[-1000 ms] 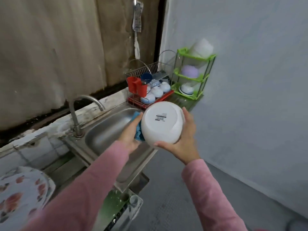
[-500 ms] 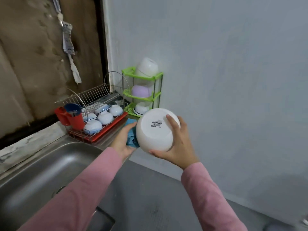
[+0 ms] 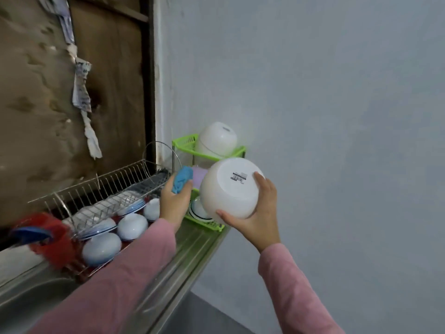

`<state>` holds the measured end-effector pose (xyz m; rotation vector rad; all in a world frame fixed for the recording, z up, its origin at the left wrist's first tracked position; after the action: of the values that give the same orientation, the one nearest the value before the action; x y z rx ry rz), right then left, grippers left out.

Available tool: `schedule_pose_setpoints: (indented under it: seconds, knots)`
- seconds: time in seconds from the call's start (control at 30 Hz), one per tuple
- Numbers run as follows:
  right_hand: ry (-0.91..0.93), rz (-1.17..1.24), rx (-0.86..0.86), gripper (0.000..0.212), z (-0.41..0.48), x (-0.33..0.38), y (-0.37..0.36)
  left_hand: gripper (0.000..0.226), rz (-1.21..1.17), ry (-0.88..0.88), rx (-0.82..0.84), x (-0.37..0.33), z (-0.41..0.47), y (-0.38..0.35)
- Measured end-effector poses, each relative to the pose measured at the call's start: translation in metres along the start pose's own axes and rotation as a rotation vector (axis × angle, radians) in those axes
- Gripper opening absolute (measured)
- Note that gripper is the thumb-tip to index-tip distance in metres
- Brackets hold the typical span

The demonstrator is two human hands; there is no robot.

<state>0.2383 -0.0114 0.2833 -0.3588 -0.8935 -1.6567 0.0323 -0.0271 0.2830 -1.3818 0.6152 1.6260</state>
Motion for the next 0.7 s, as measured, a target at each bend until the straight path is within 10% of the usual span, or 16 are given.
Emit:
schedule_pose_setpoints:
  seconds: [0.7]
  knots:
    - [-0.193, 0.181, 0.085, 0.119, 0.282, -0.146, -0.085, 0.034, 0.377, -0.272, -0.259, 0.016, 0.235, -0.072]
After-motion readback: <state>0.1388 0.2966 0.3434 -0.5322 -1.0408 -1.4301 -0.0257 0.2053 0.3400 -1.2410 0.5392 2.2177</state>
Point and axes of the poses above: each hand's wrist, its own z-axis towards the middle knuckle, its own y-axis out of the back of the hand, x = y × z, the point moved 3 cm from there along z, towards the middle knuckle, and after that the axes turned 6 degrees about x, right-handed, at the moved point
